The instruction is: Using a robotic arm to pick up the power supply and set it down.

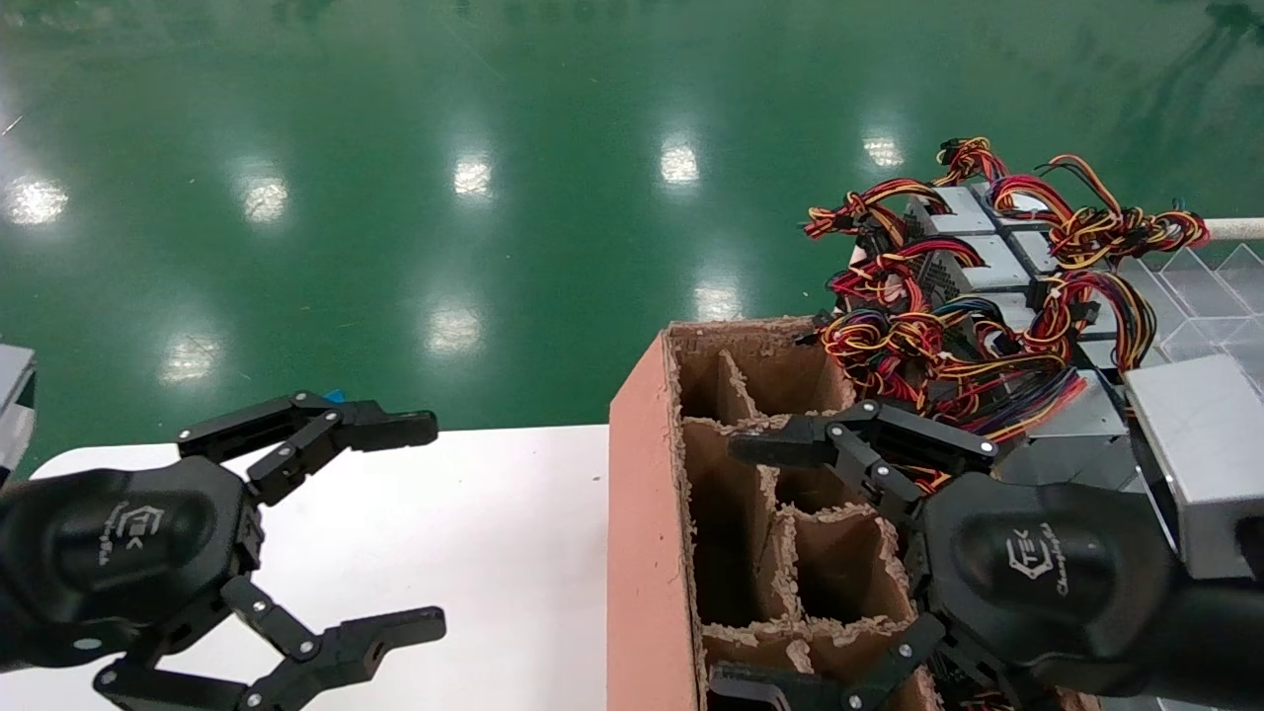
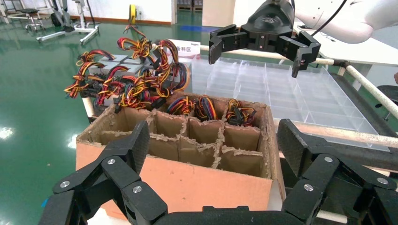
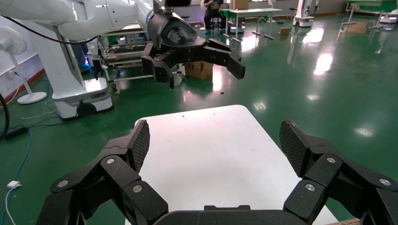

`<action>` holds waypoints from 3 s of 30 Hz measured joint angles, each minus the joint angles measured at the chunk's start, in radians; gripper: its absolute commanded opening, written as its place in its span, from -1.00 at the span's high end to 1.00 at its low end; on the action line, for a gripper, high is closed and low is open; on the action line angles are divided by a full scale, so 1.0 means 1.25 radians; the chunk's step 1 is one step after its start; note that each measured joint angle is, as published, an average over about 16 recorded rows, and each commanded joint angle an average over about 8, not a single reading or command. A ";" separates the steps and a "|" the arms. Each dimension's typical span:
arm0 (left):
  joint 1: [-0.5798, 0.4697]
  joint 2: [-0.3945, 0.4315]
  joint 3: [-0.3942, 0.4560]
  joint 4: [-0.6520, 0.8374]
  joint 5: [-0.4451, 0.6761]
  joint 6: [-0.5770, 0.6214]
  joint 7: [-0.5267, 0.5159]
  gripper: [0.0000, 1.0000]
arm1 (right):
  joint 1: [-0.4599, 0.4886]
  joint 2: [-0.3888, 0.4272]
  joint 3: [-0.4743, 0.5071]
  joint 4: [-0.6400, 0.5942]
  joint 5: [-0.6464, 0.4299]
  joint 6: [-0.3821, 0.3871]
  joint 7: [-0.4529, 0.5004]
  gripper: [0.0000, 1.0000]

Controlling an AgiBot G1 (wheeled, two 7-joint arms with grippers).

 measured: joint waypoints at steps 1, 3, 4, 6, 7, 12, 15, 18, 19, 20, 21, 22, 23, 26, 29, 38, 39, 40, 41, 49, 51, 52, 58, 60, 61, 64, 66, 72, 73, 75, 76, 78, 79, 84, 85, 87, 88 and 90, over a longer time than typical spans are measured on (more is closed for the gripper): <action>0.000 0.000 0.000 0.000 0.000 0.000 0.000 -1.00 | 0.000 0.000 0.000 0.000 0.000 0.000 0.000 -1.00; 0.000 0.000 0.000 0.000 0.000 0.000 0.000 -1.00 | 0.001 0.000 0.000 -0.001 -0.001 0.000 0.000 -1.00; 0.000 0.000 0.000 0.000 0.000 0.000 0.000 -1.00 | 0.001 0.000 0.000 -0.001 -0.001 0.000 0.000 -1.00; 0.000 0.000 0.000 0.000 0.000 0.000 0.000 -1.00 | 0.001 0.000 0.001 -0.002 -0.001 0.000 -0.001 -1.00; 0.000 0.000 0.000 0.000 0.000 0.000 0.000 -1.00 | 0.001 0.000 0.001 -0.002 -0.001 0.000 -0.001 -1.00; 0.000 0.000 0.000 0.000 0.000 0.000 0.000 -1.00 | 0.002 0.001 0.001 -0.003 -0.002 0.000 -0.001 -1.00; 0.000 0.000 0.000 0.000 0.000 0.000 0.000 -1.00 | 0.002 0.001 0.001 -0.003 -0.002 0.000 -0.001 -1.00; 0.000 0.000 0.000 0.000 0.000 0.000 0.000 -1.00 | 0.002 0.001 0.001 -0.004 -0.002 0.000 -0.001 -1.00; 0.000 0.000 0.000 0.000 0.000 0.000 0.000 -1.00 | 0.002 0.001 0.001 -0.004 -0.002 0.000 -0.001 -1.00; 0.000 0.000 0.000 0.000 0.000 0.000 0.000 -1.00 | 0.002 0.001 0.001 -0.004 -0.002 0.000 -0.001 -1.00; 0.000 0.000 0.000 0.000 0.000 0.000 0.000 -1.00 | 0.002 0.001 0.001 -0.004 -0.002 0.000 -0.001 -1.00; 0.000 0.000 0.000 0.000 0.000 0.000 0.000 -1.00 | 0.002 0.001 0.001 -0.004 -0.002 0.000 -0.001 -1.00; 0.000 0.000 0.000 0.000 0.000 0.000 0.000 -1.00 | 0.002 0.001 0.001 -0.004 -0.002 0.000 -0.001 -1.00; 0.000 0.000 0.000 0.000 0.000 0.000 0.000 -1.00 | 0.002 0.001 0.002 -0.004 -0.003 0.000 -0.002 -1.00; 0.000 0.000 0.000 0.000 0.000 0.000 0.000 -1.00 | 0.003 0.001 0.002 -0.004 -0.003 0.000 -0.002 -1.00; 0.000 0.000 0.000 0.000 0.000 0.000 0.000 -1.00 | 0.003 0.001 0.002 -0.005 -0.003 0.000 -0.002 -1.00; 0.000 0.000 0.000 0.000 0.000 0.000 0.000 -1.00 | 0.003 0.001 0.002 -0.005 -0.003 0.000 -0.002 -1.00; 0.000 0.000 0.000 0.000 0.000 0.000 0.000 -1.00 | 0.003 0.001 0.002 -0.005 -0.003 0.000 -0.002 -1.00; 0.000 0.000 0.000 0.000 0.000 0.000 0.000 -1.00 | 0.003 0.001 0.002 -0.005 -0.003 0.000 -0.002 -1.00; 0.000 0.000 0.000 0.000 0.000 0.000 0.000 -1.00 | 0.003 0.001 0.002 -0.005 -0.003 0.000 -0.002 -1.00; 0.000 0.000 0.000 0.000 0.000 0.000 0.000 -1.00 | 0.003 0.001 0.002 -0.005 -0.003 0.000 -0.002 -1.00; 0.000 0.000 0.000 0.000 0.000 0.000 0.000 -1.00 | 0.003 0.001 0.002 -0.005 -0.003 0.000 -0.002 -1.00; 0.000 0.000 0.000 0.000 0.000 0.000 0.000 -1.00 | 0.003 0.001 0.002 -0.005 -0.003 0.000 -0.002 -1.00; 0.000 0.000 0.000 0.000 0.000 0.000 0.000 -1.00 | 0.003 0.001 0.002 -0.005 -0.003 0.000 -0.002 -1.00; 0.000 0.000 0.000 0.000 0.000 0.000 0.000 -1.00 | 0.003 0.001 0.002 -0.005 -0.003 0.000 -0.002 -1.00; 0.000 0.000 0.000 0.000 0.000 0.000 0.000 -1.00 | 0.003 0.001 0.002 -0.005 -0.003 0.000 -0.002 -1.00; 0.000 0.000 0.000 0.000 0.000 0.000 0.000 -1.00 | 0.003 0.001 0.002 -0.005 -0.003 0.000 -0.002 -1.00; 0.000 0.000 0.000 0.000 0.000 0.000 0.000 -1.00 | 0.003 0.001 0.002 -0.005 -0.003 0.000 -0.002 -1.00; 0.000 0.000 0.000 0.000 0.000 0.000 0.000 -1.00 | 0.003 0.001 0.002 -0.005 -0.003 0.000 -0.002 -1.00; 0.000 0.000 0.000 0.000 0.000 0.000 0.000 -1.00 | 0.003 0.001 0.002 -0.005 -0.003 0.000 -0.002 -1.00; 0.000 0.000 0.000 0.000 0.000 0.000 0.000 -1.00 | 0.003 0.001 0.002 -0.005 -0.003 0.000 -0.002 -1.00; 0.000 0.000 0.000 0.000 0.000 0.000 0.000 -1.00 | 0.003 0.001 0.002 -0.005 -0.003 0.000 -0.002 -1.00; 0.000 0.000 0.000 0.000 0.000 0.000 0.000 -1.00 | 0.003 0.001 0.002 -0.005 -0.003 0.000 -0.002 -1.00; 0.000 0.000 0.000 0.000 0.000 0.000 0.000 -1.00 | 0.003 0.001 0.002 -0.005 -0.003 0.000 -0.002 -1.00; 0.000 0.000 0.000 0.000 0.000 0.000 0.000 -1.00 | 0.003 0.001 0.002 -0.005 -0.003 0.000 -0.002 -1.00; 0.000 0.000 0.000 0.000 0.000 0.000 0.000 -1.00 | 0.003 0.001 0.002 -0.005 -0.003 0.000 -0.002 -1.00; 0.000 0.000 0.000 0.000 0.000 0.000 0.000 -1.00 | 0.003 0.001 0.002 -0.005 -0.003 0.000 -0.002 -1.00; 0.000 0.000 0.000 0.000 0.000 0.000 0.000 -1.00 | 0.003 0.001 0.002 -0.005 -0.003 0.000 -0.002 -1.00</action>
